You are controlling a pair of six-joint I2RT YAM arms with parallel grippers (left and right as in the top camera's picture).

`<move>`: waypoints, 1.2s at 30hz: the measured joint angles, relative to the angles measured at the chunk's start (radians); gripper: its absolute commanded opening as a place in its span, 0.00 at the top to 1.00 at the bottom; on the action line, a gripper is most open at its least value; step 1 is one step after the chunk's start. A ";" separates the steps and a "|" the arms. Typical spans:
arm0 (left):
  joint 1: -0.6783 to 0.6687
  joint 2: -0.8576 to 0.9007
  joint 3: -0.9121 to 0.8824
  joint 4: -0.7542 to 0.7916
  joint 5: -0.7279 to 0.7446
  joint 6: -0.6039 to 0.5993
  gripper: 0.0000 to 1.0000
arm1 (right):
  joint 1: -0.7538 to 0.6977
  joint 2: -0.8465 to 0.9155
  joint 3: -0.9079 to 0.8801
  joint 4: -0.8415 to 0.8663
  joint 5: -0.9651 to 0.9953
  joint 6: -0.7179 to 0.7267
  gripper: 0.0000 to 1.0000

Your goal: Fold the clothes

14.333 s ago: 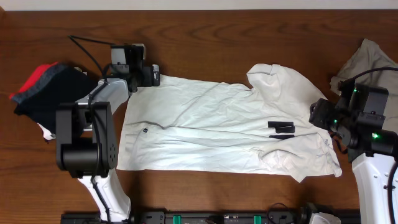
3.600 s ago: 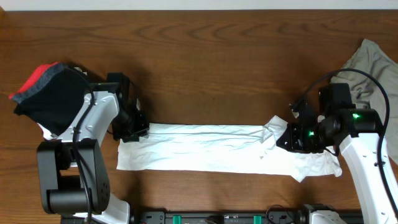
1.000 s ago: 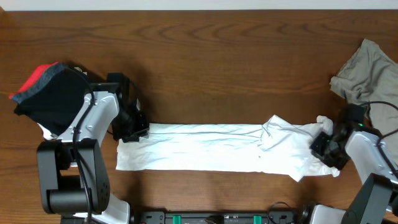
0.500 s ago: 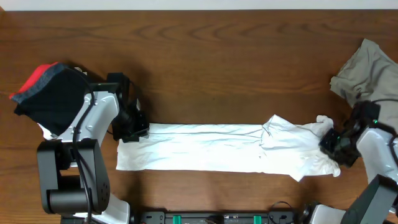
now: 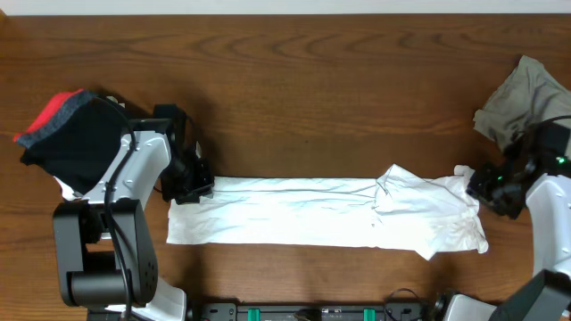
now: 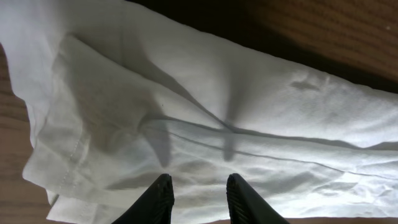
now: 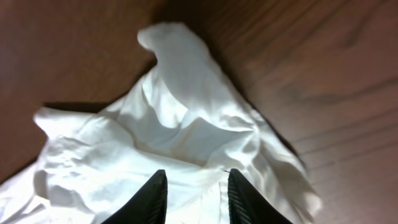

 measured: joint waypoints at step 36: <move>0.000 -0.135 0.004 -0.027 -0.115 0.007 0.02 | 0.011 0.103 -0.215 0.272 0.062 0.018 0.64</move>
